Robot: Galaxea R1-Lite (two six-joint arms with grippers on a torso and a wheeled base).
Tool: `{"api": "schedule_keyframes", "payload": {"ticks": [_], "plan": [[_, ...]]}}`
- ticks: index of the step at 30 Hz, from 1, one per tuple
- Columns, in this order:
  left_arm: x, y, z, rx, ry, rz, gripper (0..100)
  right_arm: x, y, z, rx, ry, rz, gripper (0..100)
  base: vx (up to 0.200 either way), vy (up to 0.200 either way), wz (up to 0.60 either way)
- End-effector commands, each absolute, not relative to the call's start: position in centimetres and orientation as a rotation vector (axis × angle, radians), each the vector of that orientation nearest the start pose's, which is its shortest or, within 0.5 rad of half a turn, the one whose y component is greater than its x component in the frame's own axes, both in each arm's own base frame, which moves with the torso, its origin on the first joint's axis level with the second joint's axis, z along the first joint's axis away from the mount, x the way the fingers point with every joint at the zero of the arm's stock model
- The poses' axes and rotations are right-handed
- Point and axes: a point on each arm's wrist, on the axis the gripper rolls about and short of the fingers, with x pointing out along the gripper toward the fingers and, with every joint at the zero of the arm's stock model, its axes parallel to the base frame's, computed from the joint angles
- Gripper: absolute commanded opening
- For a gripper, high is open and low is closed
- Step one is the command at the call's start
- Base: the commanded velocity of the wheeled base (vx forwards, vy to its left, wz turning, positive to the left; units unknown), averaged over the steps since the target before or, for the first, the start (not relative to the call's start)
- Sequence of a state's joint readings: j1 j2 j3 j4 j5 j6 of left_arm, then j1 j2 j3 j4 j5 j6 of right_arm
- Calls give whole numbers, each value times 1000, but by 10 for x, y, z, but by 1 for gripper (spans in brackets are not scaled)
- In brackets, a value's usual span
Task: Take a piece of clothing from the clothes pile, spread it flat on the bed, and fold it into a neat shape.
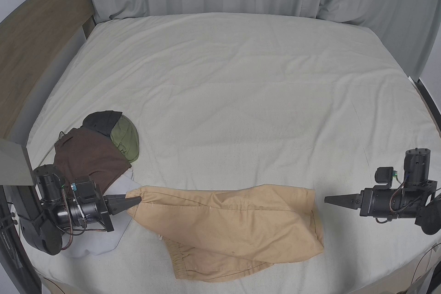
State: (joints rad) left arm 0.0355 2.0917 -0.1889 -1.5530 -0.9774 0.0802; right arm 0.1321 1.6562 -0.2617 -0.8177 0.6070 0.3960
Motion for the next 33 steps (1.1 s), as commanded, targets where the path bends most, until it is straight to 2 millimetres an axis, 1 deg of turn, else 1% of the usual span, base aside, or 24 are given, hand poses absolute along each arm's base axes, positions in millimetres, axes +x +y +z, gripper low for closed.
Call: {"api": "schedule_keyframes", "payload": {"ticks": [1, 6, 15, 20, 26, 33], "plan": [[252, -10, 36, -107, 289, -943, 0, 214, 45, 58, 539, 806, 563, 100, 0, 0, 0], [251, -9, 36, -108, 290, -941, 0, 221, 49, 48, 567, 803, 562, 100, 0, 0, 0], [251, -9, 36, -108, 290, -941, 0, 228, 54, 40, 666, 822, 536, 100, 0, 0, 0], [251, -9, 36, -108, 290, -941, 0, 235, 53, 20, 675, 855, 515, 100, 0, 0, 0], [251, -9, 36, -108, 290, -941, 0, 244, 56, -5, 681, 845, 462, 100, 0, 0, 0], [251, -9, 36, -107, 289, -941, 0, 248, 59, -15, 762, 799, 454, 100, 0, 0, 0]]}}
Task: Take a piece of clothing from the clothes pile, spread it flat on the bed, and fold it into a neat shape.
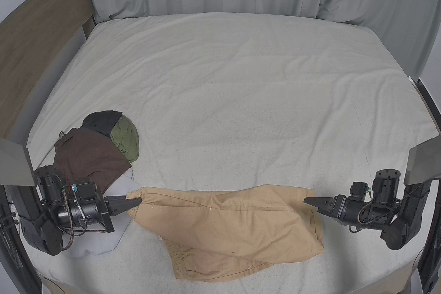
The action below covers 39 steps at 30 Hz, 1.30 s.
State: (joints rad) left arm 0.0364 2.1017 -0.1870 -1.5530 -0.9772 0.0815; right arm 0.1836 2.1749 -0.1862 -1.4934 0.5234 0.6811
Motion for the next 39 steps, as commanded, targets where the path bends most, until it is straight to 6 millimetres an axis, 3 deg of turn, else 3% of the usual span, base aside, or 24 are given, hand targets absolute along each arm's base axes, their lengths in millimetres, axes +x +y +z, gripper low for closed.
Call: {"api": "schedule_keyframes", "payload": {"ticks": [1, 21, 28, 29, 39], "plan": [[251, -9, 36, -107, 289, -941, 0, 248, 59, -19, 763, 809, 450, 100, 0, 0, 0], [250, -9, 36, -108, 290, -941, 0, 263, 71, -42, 751, 831, 410, 100, 0, 0, 0], [250, -9, 36, -108, 290, -941, 0, 263, 76, -37, 777, 825, 423, 100, 0, 0, 0], [250, -9, 36, -108, 290, -941, 0, 263, 76, -35, 777, 822, 424, 0, 0, 0, 0], [251, -10, 36, -108, 292, -943, 0, 263, 76, -18, 774, 765, 448, 0, 0, 0, 0]]}}
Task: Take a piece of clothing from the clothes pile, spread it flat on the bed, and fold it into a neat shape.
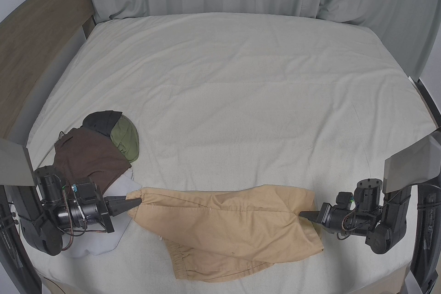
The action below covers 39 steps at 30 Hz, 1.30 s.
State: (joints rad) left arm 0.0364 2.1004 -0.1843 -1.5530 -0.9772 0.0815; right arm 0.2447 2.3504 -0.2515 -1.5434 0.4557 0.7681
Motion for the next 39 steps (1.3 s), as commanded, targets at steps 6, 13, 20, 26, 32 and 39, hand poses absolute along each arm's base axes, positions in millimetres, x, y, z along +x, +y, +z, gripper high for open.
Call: {"api": "schedule_keyframes", "payload": {"ticks": [6, 13, 20, 26, 32, 39], "plan": [[250, -10, 35, -110, 294, -943, 0, 262, 73, -1, 776, 710, 465, 0, 0, 0, 0], [250, -10, 35, -110, 296, -944, 0, 256, 65, 16, 782, 667, 488, 0, 0, 0, 0], [251, -10, 35, -110, 294, -943, 0, 243, 47, 20, 759, 691, 569, 0, 0, 0, 0], [251, -9, 35, -109, 293, -941, 0, 237, 35, 18, 705, 696, 636, 0, 0, 0, 0], [251, -9, 35, -109, 293, -941, 0, 239, 35, 16, 704, 696, 636, 0, 0, 0, 0], [251, -9, 36, -109, 291, -941, 0, 242, 35, 17, 699, 680, 639, 0, 0, 0, 0]]}}
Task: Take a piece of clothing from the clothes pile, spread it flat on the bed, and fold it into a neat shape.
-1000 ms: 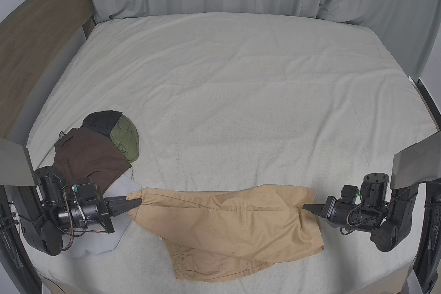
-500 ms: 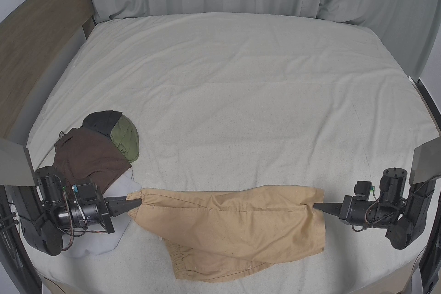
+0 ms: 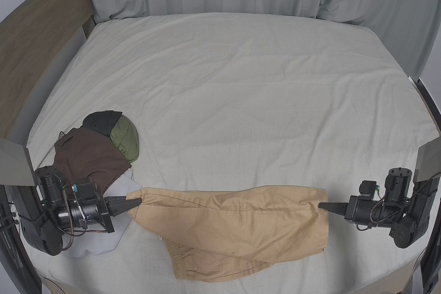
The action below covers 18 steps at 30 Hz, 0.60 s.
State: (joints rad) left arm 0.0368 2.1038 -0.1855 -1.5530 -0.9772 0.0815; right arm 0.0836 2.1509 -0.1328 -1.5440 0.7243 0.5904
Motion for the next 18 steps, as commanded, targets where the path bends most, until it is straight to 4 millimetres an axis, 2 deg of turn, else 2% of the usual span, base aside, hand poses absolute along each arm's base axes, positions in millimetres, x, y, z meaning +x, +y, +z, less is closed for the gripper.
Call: {"api": "schedule_keyframes", "payload": {"ticks": [1, 2, 10, 18], "plan": [[251, -9, 36, -109, 291, -941, 0, 243, 36, 18, 698, 677, 641, 0, 0, 0, 0], [251, -9, 36, -107, 291, -942, 0, 243, 36, 18, 698, 677, 641, 100, 0, 0, 0], [251, -10, 35, -109, 293, -943, 0, 247, 41, 18, 688, 673, 669, 100, 0, 0, 0], [251, -10, 34, -111, 297, -944, 0, 257, 48, 5, 685, 700, 682, 100, 0, 0, 0]]}}
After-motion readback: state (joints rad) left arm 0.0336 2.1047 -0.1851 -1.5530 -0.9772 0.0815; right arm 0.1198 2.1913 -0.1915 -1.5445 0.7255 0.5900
